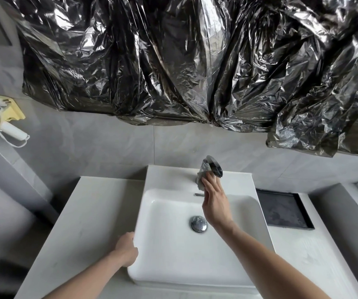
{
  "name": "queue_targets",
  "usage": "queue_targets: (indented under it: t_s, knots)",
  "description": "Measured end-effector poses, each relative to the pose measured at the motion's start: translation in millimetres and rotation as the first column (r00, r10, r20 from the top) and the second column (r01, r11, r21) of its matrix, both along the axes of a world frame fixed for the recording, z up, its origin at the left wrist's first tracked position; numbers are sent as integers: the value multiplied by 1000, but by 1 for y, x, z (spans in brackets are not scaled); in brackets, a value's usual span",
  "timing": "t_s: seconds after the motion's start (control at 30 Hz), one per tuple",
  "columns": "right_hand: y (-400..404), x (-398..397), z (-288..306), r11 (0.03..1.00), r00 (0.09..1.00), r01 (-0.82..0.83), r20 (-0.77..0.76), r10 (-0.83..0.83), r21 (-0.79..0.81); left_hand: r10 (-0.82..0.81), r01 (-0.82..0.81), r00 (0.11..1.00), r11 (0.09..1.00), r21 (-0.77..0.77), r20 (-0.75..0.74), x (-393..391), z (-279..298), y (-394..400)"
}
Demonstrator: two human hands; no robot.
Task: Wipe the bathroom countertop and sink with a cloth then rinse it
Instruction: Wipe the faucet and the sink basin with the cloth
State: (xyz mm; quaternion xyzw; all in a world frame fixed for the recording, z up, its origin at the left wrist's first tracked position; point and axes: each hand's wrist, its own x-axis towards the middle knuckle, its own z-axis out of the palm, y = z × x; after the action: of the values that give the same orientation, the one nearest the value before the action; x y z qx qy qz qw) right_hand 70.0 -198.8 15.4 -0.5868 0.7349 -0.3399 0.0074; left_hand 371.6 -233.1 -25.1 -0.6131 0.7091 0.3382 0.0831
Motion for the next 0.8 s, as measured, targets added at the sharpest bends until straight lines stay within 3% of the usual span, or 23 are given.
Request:
queue_targets:
  t_s: [0.1, 0.2, 0.27, 0.33, 0.37, 0.5, 0.67, 0.8]
  knots:
    - [29, 11, -7, 997, 998, 9, 62, -5, -72, 18, -18, 1000, 1000, -3, 2, 0, -2, -1]
    - [47, 26, -10, 986, 936, 134, 338, -93, -103, 27, -27, 1000, 1000, 15, -3, 2, -3, -2]
    - [44, 40, -9, 957, 768, 266, 625, -140, -113, 21, -21, 1000, 1000, 14, -5, 2, -4, -2]
    - [30, 51, 0, 932, 462, 339, 886, -44, -130, 13, -13, 1000, 1000, 7, -7, 1, -5, -2]
    - [22, 53, 6, 916, 339, 380, 941, -8, -129, 11, -11, 1000, 1000, 6, -4, 1, -4, -2]
    - [-4, 45, 19, 852, 73, 522, 993, -92, 40, 25, -24, 999, 1000, 21, -39, 3, -9, -3]
    - [-26, 9, 29, 918, -305, 374, 952, -13, 133, 47, -45, 997, 998, 36, -62, 2, -10, -3]
    - [-24, -2, 37, 970, -380, 221, 925, -11, 102, 50, -47, 997, 998, 45, -57, 3, -13, -6]
